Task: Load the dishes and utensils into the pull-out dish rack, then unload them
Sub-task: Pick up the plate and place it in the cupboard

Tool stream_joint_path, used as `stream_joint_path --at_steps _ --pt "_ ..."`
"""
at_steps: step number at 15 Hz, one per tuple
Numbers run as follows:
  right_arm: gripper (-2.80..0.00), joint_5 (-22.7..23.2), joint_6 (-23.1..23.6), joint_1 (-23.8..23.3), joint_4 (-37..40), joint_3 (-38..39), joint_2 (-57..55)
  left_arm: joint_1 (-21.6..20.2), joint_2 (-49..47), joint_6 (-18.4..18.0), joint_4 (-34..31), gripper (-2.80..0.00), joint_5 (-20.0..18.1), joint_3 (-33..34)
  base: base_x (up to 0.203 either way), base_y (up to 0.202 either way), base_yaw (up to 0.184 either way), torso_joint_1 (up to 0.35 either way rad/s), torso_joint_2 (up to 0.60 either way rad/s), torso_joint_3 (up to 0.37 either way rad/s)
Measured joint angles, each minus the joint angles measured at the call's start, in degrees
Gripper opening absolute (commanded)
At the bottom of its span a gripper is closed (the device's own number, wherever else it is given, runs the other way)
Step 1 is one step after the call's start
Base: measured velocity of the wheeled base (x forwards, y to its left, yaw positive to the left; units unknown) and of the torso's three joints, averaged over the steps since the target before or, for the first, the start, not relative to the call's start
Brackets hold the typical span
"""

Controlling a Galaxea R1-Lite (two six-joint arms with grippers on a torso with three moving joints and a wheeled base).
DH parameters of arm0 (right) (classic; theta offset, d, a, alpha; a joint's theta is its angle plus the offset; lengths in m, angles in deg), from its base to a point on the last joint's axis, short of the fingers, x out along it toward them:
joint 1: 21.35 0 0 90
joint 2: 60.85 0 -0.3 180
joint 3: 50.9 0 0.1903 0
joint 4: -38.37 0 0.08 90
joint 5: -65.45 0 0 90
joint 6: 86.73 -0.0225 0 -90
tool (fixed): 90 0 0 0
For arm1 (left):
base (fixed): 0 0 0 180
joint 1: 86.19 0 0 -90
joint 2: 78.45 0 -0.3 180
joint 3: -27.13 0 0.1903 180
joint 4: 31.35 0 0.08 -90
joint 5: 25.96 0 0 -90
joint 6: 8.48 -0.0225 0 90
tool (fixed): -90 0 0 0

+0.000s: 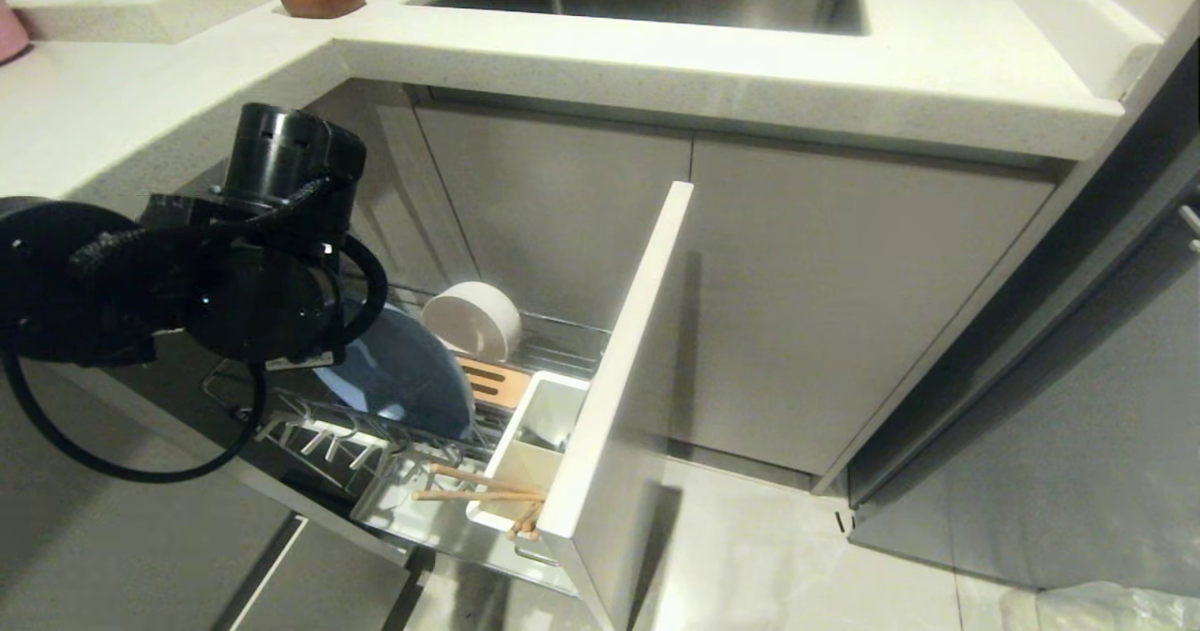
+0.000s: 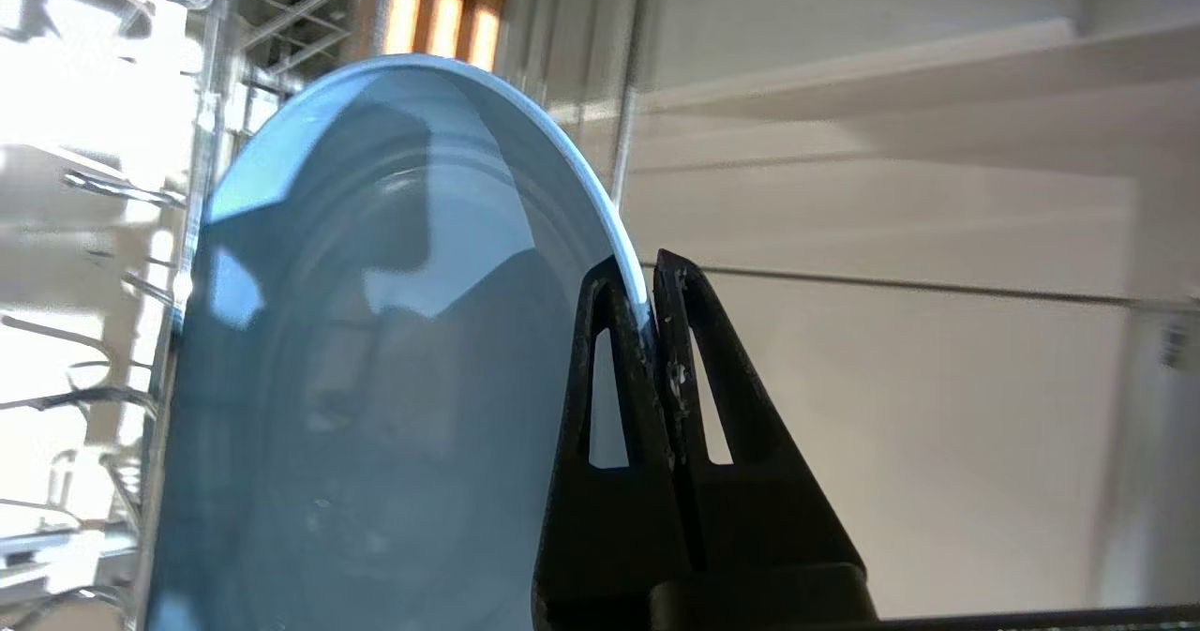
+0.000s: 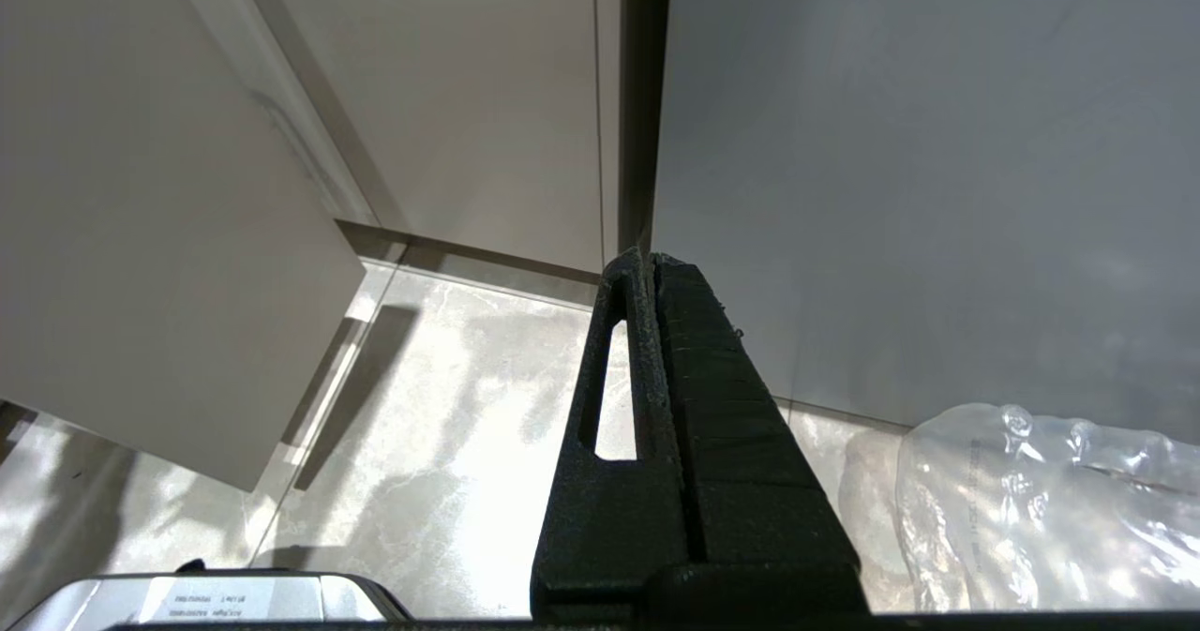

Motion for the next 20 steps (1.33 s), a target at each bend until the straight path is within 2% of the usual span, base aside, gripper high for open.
stream_joint_path --at_steps 20 --pt "-2.8 0.02 0.0 0.0 0.0 0.0 0.0 -0.26 -3.16 0.11 0.62 -2.8 -0.36 3.97 0.0 0.0 0.0 0.0 0.0 0.0"
